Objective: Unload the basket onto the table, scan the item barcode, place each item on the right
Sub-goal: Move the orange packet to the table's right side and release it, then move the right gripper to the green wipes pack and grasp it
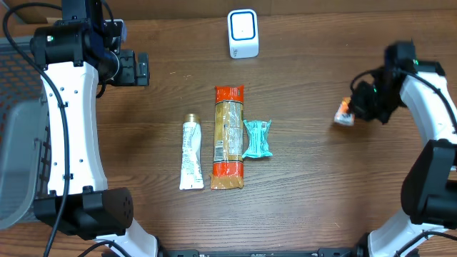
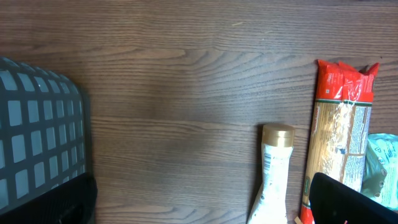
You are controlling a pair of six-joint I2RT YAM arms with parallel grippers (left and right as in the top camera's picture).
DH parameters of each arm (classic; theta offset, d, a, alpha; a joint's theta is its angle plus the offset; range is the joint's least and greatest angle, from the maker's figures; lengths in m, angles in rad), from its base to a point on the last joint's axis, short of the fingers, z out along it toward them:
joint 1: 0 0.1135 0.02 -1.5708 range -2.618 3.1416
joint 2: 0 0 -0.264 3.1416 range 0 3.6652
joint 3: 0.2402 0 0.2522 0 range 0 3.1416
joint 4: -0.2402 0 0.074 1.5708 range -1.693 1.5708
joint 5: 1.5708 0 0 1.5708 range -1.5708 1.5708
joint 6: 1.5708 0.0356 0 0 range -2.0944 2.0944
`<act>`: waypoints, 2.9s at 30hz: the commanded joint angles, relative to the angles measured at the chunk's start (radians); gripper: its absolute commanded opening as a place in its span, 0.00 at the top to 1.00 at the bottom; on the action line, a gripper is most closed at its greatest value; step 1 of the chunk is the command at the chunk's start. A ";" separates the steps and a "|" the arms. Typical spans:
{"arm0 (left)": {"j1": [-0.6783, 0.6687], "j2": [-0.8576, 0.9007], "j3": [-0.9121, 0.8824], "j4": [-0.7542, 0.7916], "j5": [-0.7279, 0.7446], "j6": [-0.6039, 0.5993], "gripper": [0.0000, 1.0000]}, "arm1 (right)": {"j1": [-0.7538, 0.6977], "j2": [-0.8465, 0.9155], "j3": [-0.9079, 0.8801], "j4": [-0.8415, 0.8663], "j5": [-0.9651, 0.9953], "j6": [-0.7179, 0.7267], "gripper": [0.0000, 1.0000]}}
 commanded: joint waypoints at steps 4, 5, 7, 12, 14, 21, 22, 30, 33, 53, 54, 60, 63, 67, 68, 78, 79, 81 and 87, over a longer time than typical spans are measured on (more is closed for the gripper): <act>-0.006 0.008 0.000 -0.002 -0.005 0.018 0.00 | -0.068 -0.008 -0.107 0.056 -0.032 0.000 0.96; -0.006 0.008 0.000 -0.002 -0.005 0.018 0.00 | -0.075 -0.008 -0.110 0.056 -0.031 -0.001 0.96; -0.006 0.008 0.000 -0.002 -0.005 0.018 0.00 | -0.087 -0.008 -0.111 0.051 -0.030 -0.014 0.78; -0.007 0.008 0.000 -0.002 -0.005 0.018 0.01 | -0.093 -0.008 -0.103 0.014 -0.031 -0.056 0.48; -0.006 0.008 0.000 -0.002 -0.005 0.018 0.01 | -0.092 -0.008 -0.079 -0.014 -0.032 -0.058 0.47; -0.007 0.008 0.000 -0.002 -0.005 0.018 0.00 | -0.030 -0.037 0.032 -0.058 -0.320 -0.193 0.49; -0.006 0.008 0.000 -0.002 -0.005 0.018 0.00 | -0.009 -0.043 0.038 -0.050 -0.350 -0.193 0.48; -0.006 0.008 0.000 -0.002 -0.005 0.018 0.00 | 0.252 -0.048 0.041 0.042 -0.383 -0.127 0.52; -0.006 0.008 0.000 -0.002 -0.005 0.018 0.00 | 0.360 -0.046 0.026 0.122 -0.280 0.024 0.62; -0.008 0.008 0.000 -0.002 -0.005 0.018 0.00 | 0.609 0.037 -0.150 0.401 -0.100 0.372 0.96; -0.007 0.008 0.000 -0.002 -0.005 0.018 0.00 | 0.609 0.048 -0.159 0.411 -0.100 0.379 0.96; -0.006 0.008 0.000 -0.002 -0.005 0.018 0.01 | 0.609 0.127 -0.190 0.438 -0.109 0.431 0.96; -0.007 0.008 0.000 -0.002 -0.005 0.018 0.00 | 0.606 0.171 -0.190 0.443 -0.144 0.441 0.95; -0.006 0.008 0.000 -0.002 -0.005 0.018 0.00 | 0.589 0.182 -0.189 0.446 -0.160 0.437 0.74; -0.006 0.008 0.000 -0.002 -0.005 0.018 0.00 | 0.587 0.182 -0.188 0.445 -0.159 0.436 0.67; -0.006 0.008 0.000 -0.002 -0.005 0.018 0.00 | 0.578 0.182 -0.076 0.323 -0.158 0.166 0.39; -0.006 0.008 0.000 -0.002 -0.005 0.018 0.00 | 0.576 0.182 -0.050 0.299 -0.151 0.113 0.39; -0.006 0.008 0.000 -0.002 -0.005 0.018 0.00 | 0.576 0.182 0.010 0.245 -0.139 -0.034 0.38; -0.006 0.008 0.000 -0.002 -0.005 0.018 0.00 | 0.576 0.182 0.191 0.073 -0.137 -0.396 0.38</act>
